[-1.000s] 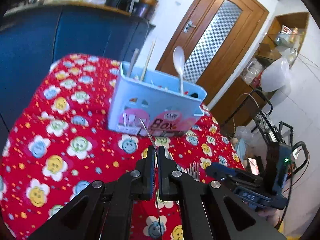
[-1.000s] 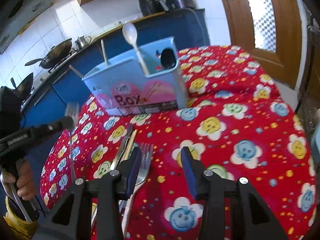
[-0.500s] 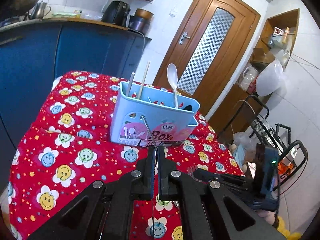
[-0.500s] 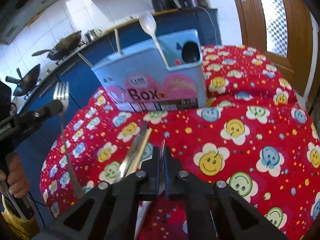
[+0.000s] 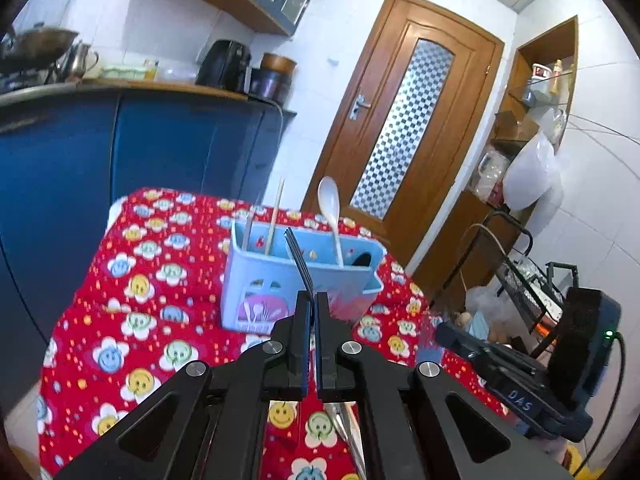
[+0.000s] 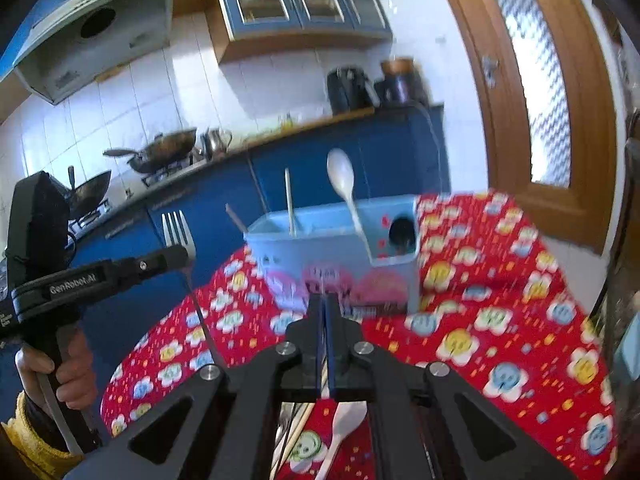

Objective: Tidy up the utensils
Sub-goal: 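Grasp a metal fork with the left tool while the right tool grasps a metal knife, then lower the fork into the caddy with the left tool while the right tool inserts the knife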

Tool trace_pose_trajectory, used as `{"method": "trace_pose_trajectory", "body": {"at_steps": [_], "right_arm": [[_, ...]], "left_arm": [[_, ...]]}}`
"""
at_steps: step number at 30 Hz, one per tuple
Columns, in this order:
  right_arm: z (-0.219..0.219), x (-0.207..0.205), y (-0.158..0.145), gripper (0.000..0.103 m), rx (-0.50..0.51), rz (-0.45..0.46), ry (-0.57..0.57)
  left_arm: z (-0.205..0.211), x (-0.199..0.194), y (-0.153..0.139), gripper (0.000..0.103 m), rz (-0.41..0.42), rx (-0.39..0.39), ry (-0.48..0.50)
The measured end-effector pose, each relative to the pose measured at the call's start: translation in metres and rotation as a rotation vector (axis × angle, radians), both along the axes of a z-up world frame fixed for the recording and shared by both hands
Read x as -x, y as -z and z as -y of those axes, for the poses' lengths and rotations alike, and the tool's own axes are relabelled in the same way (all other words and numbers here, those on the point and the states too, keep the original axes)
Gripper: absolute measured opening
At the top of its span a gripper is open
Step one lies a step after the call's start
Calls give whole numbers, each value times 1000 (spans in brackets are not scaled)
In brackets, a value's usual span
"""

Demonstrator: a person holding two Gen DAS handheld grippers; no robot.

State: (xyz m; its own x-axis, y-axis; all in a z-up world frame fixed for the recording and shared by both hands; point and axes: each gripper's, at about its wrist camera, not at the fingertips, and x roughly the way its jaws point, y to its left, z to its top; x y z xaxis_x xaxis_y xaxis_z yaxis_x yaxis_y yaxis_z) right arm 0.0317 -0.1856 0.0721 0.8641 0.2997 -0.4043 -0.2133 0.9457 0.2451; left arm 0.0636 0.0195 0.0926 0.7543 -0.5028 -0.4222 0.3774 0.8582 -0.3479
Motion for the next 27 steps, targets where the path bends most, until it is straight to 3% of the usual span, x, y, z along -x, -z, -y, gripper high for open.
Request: {"method": "trace_pose_trajectory", "body": {"at_steps": [8,18,27], "right_arm": [[13,-3,-40,2,14,130,103],[21,-30,-77,3,114,228,190],[26,-70,-98,3,192,291,257]], "left_arm": [[3,-11,-37,1,95,-11,-19],[6,-55,-89,1,184,-17,-94],[16,-96,-90,2,199,-33,-141]]}}
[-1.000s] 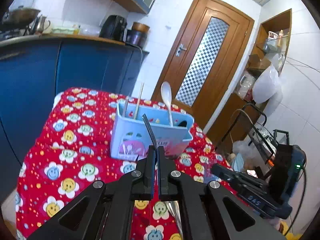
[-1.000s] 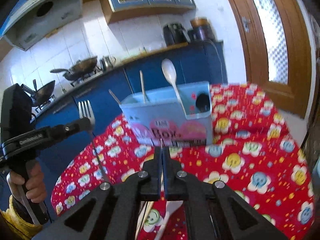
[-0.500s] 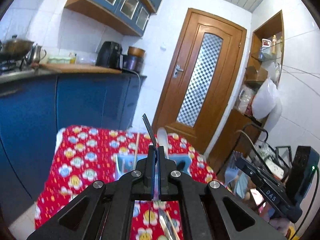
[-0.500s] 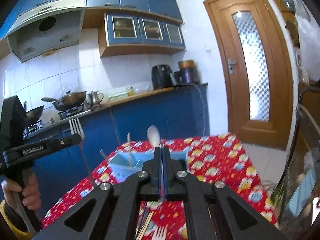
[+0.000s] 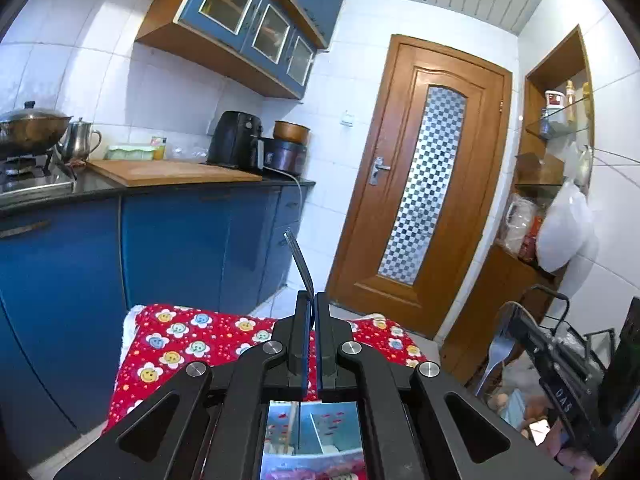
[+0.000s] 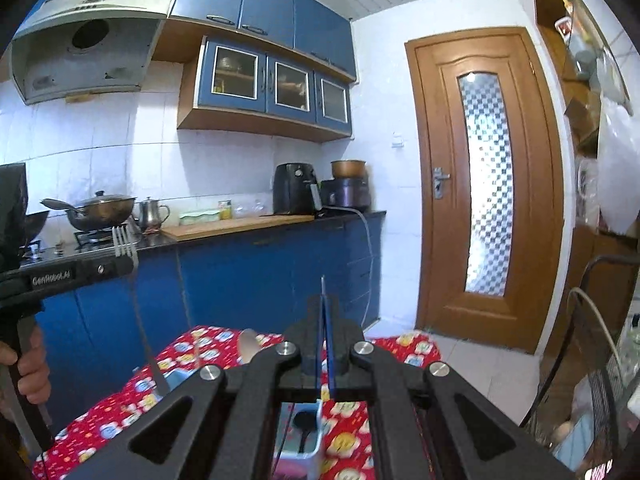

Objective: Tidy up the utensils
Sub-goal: 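Lower the fork into the caddy with the left tool while the right tool inserts the knife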

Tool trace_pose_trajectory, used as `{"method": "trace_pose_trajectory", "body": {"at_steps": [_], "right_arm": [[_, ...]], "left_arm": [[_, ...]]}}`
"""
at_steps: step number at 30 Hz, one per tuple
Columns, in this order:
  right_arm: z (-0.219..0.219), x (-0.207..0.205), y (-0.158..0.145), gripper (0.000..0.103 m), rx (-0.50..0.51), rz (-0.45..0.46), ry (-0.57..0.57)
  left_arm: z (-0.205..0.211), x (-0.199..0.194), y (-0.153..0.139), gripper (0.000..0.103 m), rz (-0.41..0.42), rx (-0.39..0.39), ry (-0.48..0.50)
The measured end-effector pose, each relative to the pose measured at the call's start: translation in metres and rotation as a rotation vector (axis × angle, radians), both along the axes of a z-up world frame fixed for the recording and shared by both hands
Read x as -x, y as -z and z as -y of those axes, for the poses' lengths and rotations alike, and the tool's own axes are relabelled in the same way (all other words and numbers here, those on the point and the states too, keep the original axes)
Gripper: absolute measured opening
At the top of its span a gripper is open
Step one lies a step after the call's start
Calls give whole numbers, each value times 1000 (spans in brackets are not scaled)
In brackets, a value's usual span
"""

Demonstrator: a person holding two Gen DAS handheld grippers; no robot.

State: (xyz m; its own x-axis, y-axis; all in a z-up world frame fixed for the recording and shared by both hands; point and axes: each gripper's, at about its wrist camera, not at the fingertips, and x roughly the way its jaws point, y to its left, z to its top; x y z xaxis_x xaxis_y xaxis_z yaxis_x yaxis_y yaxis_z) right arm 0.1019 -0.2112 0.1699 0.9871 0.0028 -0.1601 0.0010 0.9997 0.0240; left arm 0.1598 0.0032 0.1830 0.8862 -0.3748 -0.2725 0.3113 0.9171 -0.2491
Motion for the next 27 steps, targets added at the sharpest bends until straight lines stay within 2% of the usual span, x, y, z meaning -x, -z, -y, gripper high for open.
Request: {"method": "trace_pose_trajectory", "body": {"at_steps": [7,14,20,27], "right_arm": [[-1,-31,8,3,49,9,22],[-2,-54,33,3,62,-36,8],[-6,-66,54,3,52,-92,-35],[-12,-69,70,4,12,-144,-103]], "left_arm": [[5,-27,26,1,-34,-15,-16],[12,-37,54,1,-69,-36,-4],[15,-39,73,1,-102,-46,5],[17,-38,83,2,-138,-65,27]]}}
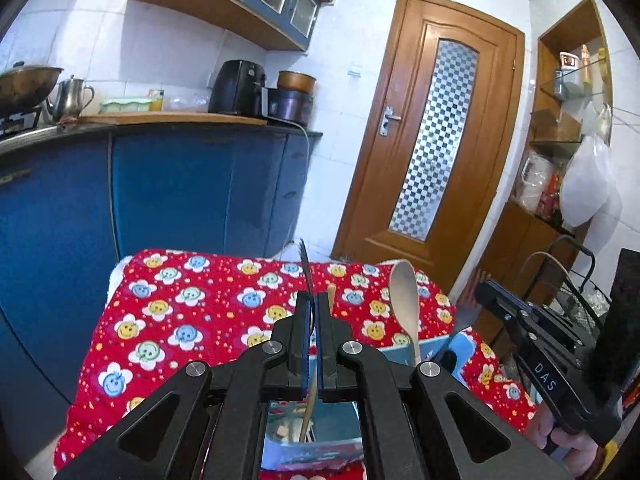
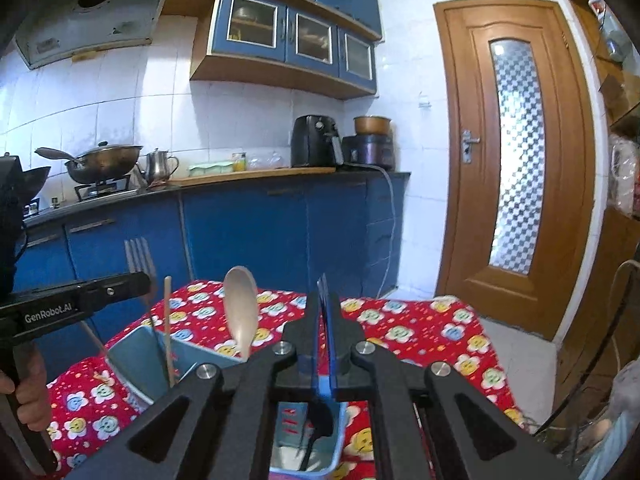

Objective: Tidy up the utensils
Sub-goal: 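Lower the fork into the caddy with the left tool while the right tool inserts the knife, then move both tools back down to the remaining utensils on the cloth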

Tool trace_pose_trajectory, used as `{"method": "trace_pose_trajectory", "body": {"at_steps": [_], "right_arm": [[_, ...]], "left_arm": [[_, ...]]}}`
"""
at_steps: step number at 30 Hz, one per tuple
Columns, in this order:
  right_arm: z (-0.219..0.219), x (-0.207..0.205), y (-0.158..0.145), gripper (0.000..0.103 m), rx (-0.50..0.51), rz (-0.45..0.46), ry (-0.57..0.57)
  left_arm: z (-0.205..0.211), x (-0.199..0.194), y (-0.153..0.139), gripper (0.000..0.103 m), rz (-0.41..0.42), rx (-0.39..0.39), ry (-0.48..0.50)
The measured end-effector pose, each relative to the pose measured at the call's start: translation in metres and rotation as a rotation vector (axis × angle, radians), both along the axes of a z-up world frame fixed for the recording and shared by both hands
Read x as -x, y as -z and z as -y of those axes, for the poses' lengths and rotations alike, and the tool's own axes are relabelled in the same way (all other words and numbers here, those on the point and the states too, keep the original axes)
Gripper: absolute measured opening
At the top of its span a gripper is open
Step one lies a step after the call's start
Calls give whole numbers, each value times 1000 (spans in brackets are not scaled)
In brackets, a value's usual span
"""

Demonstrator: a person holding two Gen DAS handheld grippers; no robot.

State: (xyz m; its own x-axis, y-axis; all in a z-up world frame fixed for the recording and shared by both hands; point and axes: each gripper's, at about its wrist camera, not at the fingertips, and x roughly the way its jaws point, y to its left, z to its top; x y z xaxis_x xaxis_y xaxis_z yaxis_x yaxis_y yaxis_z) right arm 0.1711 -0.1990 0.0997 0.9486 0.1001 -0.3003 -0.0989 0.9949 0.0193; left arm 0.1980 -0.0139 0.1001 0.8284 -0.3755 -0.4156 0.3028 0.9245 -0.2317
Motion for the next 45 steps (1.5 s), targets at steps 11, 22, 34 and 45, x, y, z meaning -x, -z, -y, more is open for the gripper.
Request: {"method": "trace_pose_trajectory", "body": {"at_steps": [11,22,34,45], "right_arm": [[-1,15,-10,17,-77,9,-43],[2,53,-18,26,-139,-38,-53],[4,95,4,34,-182,-177,-45],[12,125,38,42,-214,-299,-29]], "left_arm": [[1,20,-13,21,15,-14,35],[-2,52,-22,22,-11,-11,81],[0,86,0,23,-122,-45,116],[6,102,37,23,-275,-56,140]]}}
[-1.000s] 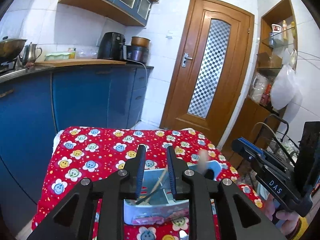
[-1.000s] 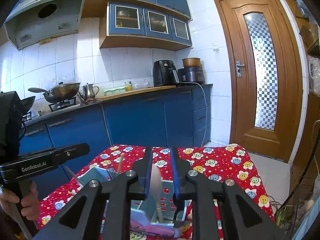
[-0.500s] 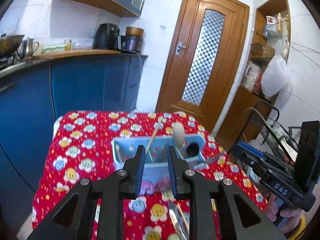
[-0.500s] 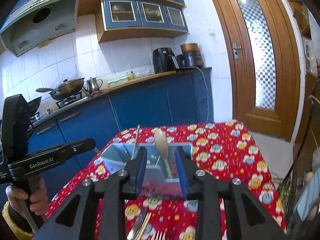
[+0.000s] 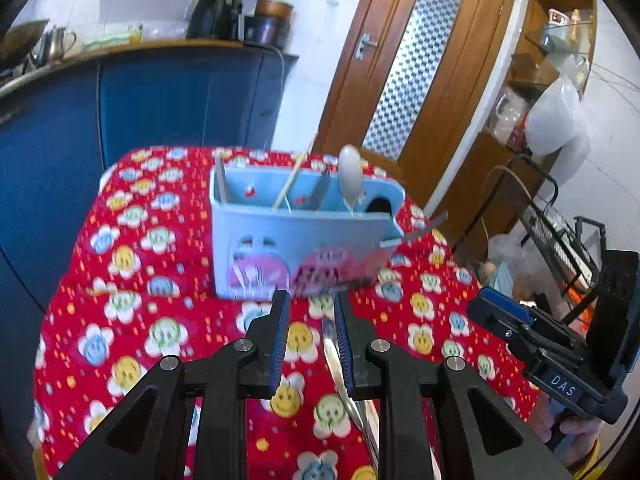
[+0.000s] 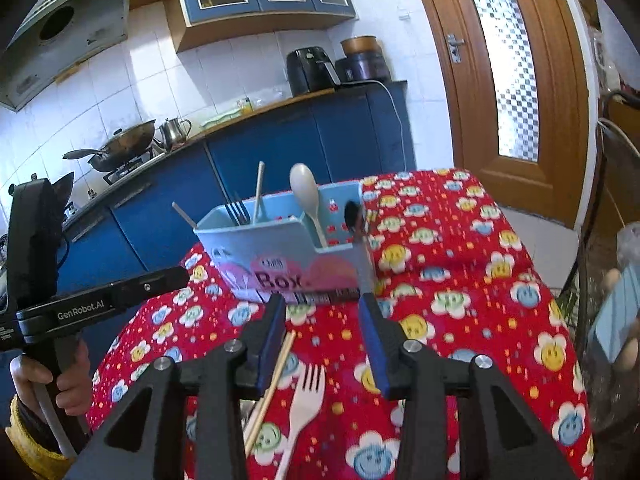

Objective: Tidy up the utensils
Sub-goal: 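Move both tools back down to the remaining utensils on the cloth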

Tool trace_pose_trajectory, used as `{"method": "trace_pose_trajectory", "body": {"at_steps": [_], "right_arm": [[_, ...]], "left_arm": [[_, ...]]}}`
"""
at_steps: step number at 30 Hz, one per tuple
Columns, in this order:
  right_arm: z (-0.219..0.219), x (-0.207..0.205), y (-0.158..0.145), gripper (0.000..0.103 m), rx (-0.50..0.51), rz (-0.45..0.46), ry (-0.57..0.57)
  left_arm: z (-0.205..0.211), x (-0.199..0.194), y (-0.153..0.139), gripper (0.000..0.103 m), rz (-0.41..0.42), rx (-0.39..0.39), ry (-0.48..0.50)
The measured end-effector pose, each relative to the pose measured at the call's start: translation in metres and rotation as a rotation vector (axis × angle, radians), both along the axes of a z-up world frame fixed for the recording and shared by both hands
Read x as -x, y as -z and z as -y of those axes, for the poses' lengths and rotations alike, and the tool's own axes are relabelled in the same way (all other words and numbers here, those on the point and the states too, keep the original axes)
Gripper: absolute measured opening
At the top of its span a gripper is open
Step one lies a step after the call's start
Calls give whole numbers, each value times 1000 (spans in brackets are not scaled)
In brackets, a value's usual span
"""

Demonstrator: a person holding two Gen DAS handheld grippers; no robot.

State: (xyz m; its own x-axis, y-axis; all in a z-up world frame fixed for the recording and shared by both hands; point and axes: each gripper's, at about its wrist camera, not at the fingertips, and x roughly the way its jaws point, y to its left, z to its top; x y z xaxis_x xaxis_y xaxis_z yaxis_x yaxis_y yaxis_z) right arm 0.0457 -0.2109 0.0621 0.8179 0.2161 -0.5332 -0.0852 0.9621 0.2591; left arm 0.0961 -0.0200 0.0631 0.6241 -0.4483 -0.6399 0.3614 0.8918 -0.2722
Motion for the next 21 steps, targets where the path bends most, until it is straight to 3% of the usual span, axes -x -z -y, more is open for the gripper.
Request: {"method": "trace_pose_trajectory", "body": {"at_steps": [18,21], "right_arm": [[30,29,30,51,-55,-61,36],[33,31,33,51,-61,-65,38]], "left_arm": [[41,12,51,23,-200,-77,56],[49,11,59,32,-224,-96,60]]}}
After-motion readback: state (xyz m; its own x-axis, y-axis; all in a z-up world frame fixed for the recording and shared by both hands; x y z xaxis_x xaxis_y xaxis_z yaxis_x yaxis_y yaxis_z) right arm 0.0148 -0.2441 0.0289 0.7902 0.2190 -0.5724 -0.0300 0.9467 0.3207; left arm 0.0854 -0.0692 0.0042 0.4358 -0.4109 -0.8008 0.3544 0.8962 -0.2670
